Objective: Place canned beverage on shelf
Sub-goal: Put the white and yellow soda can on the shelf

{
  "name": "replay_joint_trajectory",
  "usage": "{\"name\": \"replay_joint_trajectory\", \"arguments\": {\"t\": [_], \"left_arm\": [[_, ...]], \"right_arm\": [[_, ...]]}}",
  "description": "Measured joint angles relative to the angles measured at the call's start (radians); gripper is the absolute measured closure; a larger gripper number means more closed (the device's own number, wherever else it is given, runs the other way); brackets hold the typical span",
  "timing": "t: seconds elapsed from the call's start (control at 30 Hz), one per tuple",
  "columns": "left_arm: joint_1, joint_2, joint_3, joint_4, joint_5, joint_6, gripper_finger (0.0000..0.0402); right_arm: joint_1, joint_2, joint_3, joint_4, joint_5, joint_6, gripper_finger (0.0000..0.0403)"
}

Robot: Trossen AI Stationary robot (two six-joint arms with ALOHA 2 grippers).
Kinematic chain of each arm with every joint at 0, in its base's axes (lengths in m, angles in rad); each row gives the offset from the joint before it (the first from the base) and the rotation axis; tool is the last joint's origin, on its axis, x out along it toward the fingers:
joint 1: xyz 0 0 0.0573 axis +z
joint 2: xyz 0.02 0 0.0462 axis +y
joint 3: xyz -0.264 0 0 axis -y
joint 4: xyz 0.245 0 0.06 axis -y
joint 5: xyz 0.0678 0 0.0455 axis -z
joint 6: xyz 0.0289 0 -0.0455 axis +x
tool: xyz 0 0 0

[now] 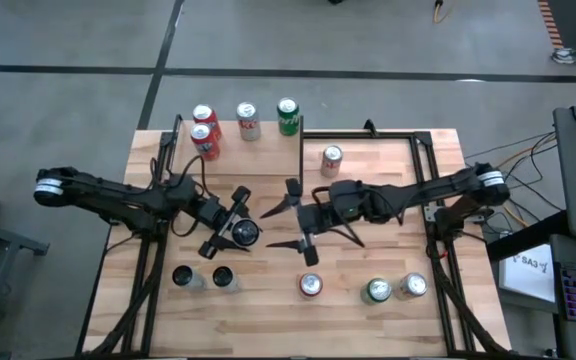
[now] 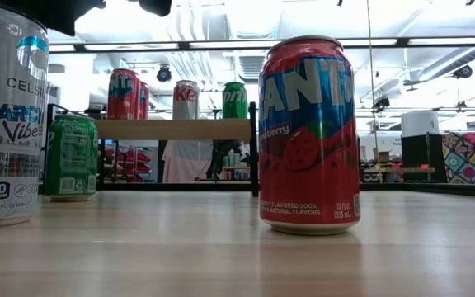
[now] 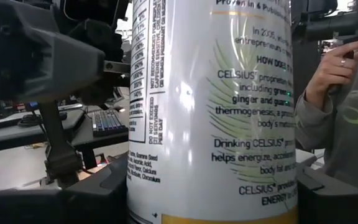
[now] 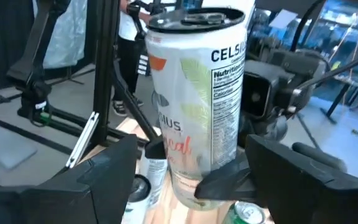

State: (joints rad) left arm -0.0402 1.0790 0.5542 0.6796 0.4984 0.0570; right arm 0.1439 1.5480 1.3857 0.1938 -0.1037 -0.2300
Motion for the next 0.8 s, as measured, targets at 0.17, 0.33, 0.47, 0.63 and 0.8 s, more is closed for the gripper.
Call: {"name": "replay_joint_trajectory", "arguments": {"t": [0.17,0.33,0.47,0.63,0.8], "left_arm": [[0.001,-0.001,-0.005,-0.005,0.0,0.009,0.0178],[0.001,-0.001,-0.006,-0.007,-0.011,0.015,0.0178],[0.001,0.0,-0.006,-0.008,-0.045,0.029,0.0178],[0.003,0.002,-0.006,-0.013,-0.072,0.039,0.0178],[0.003,0.002,-0.006,-0.016,-0.073,0.04,0.0178]], "right_arm": [[-0.008,0.024,0.033,-0.001,0.003,0.02,0.0098],[-0.006,0.052,0.065,-0.004,0.0,0.02,0.007],[-0.007,0.076,0.093,0.009,-0.002,-0.007,0.0056],[-0.007,0.122,0.138,0.007,-0.007,-0.058,0.0056],[-0.007,0.149,0.179,0.006,-0.009,-0.09,0.0067]]}}
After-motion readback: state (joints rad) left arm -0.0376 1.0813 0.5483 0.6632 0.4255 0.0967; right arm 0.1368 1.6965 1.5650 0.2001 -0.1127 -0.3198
